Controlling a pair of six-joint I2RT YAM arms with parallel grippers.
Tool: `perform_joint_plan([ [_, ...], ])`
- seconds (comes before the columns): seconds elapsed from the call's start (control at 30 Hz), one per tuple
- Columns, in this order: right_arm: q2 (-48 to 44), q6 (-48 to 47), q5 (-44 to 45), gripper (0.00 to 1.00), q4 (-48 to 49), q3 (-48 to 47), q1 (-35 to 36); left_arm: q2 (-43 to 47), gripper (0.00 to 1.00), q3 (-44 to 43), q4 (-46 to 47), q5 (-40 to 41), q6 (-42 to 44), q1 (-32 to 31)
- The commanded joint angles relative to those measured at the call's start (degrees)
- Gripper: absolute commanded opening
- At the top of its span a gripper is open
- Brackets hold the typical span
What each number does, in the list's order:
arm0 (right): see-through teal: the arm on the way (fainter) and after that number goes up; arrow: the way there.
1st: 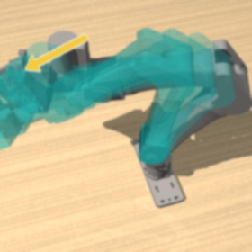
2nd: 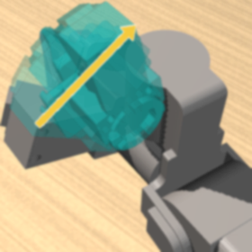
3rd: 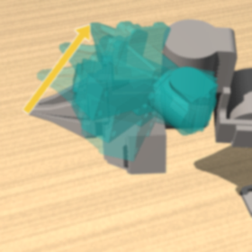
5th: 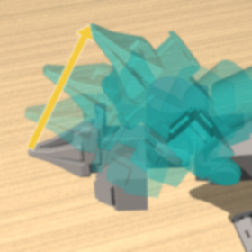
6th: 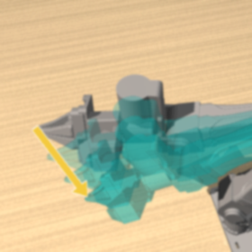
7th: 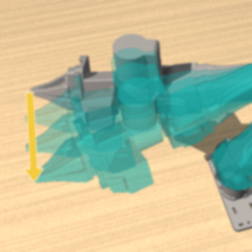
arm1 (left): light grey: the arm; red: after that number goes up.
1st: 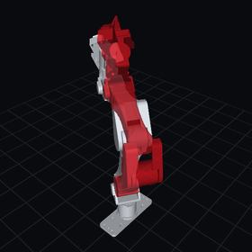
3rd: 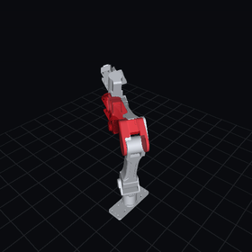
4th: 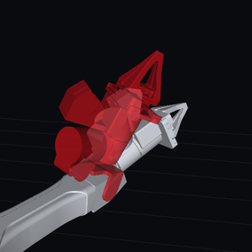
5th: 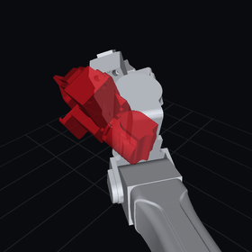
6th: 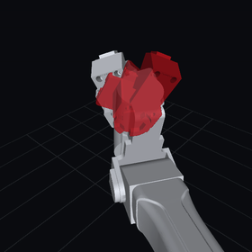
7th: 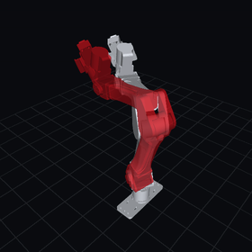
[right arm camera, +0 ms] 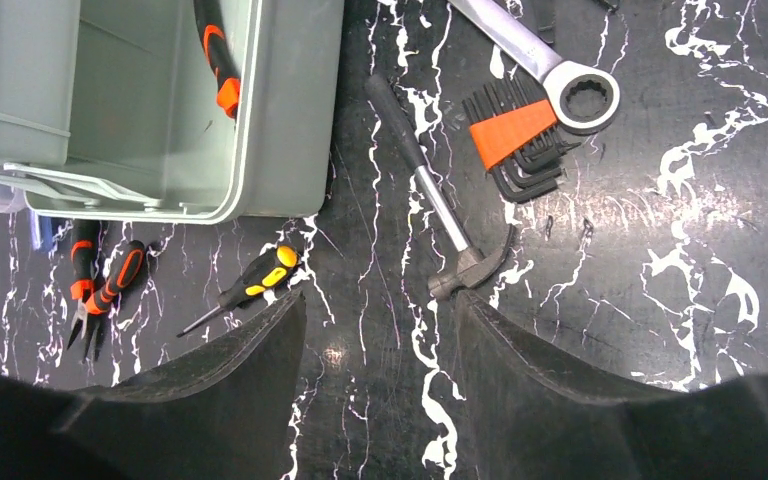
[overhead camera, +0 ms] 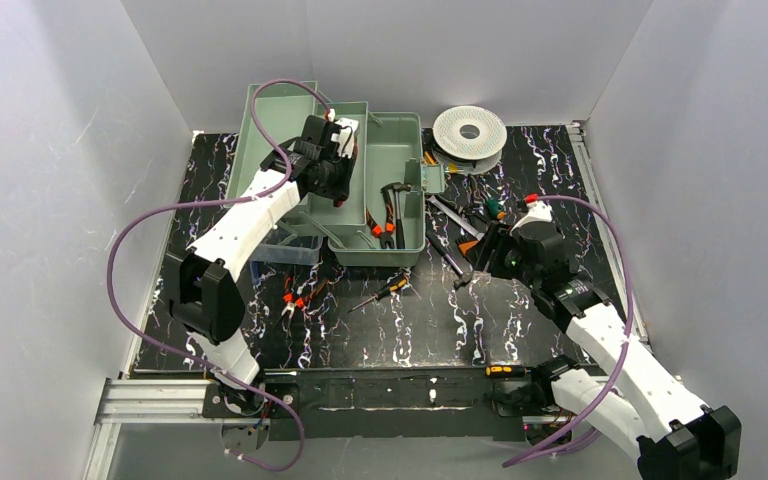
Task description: Pack the tool kit
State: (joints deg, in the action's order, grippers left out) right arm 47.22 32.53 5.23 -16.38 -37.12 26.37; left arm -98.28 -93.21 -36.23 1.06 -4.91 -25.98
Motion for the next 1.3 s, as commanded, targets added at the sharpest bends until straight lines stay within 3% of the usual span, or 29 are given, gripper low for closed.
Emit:
perform_joint_plan([
  [0.0, -0.38, 0.16, 2.24, 0.64, 0.49, -2.06, 0.0, 0.44, 0.17, 0.6, -0.87, 2.01, 1.01, 0.3],
  [0.1, 0.07, 0.18, 2.15, 0.64, 0.82, -2.26, 0.0, 0.44, 0.35, -0.23, -1.96, 0.57, 1.31, 0.25],
  [0.2, 0.75, -0.08, 1.68, 0.64, 0.7, -2.75, -0.05, 3.81, 0.7, 1.19, 0.48, -1.06, 1.75, -0.62],
  [0.23, 0.83, -0.25, 1.42, 0.64, 0.78, -2.77, -0.09, 5.07, 0.78, 2.04, 1.63, -1.06, 2.02, -1.03],
  [0.37, 0.85, -0.35, 1.39, 0.64, 0.72, -2.94, -0.17, 9.68, 0.97, 3.09, 2.35, 0.13, 1.73, -3.1],
  [0.5, 1.3, -1.22, 2.63, 0.64, 0.08, -3.47, -0.26, 15.65, 0.98, 5.55, 3.08, -3.68, 0.42, -4.32],
  [0.63, 2.3, -3.81, -1.51, 0.64, 1.52, -4.06, -0.27, 23.06, 0.98, 10.48, 6.27, -8.54, 2.24, -5.91],
  [0.9, 8.16, -11.63, -4.07, 0.67, 0.65, -6.82, -0.27, 37.87, 0.98, 30.42, 17.93, -11.48, 7.67, -9.66],
  [1.03, 16.49, -11.79, 0.23, 0.69, -6.84, -12.83, -0.34, 41.54, 0.98, 36.41, 19.46, -9.56, 10.01, -9.77],
  [1.27, 29.15, -8.5, 9.57, 0.69, -11.29, -20.91, -2.04, 46.02, 0.98, 42.04, 24.01, -6.51, 11.95, -9.77],
])
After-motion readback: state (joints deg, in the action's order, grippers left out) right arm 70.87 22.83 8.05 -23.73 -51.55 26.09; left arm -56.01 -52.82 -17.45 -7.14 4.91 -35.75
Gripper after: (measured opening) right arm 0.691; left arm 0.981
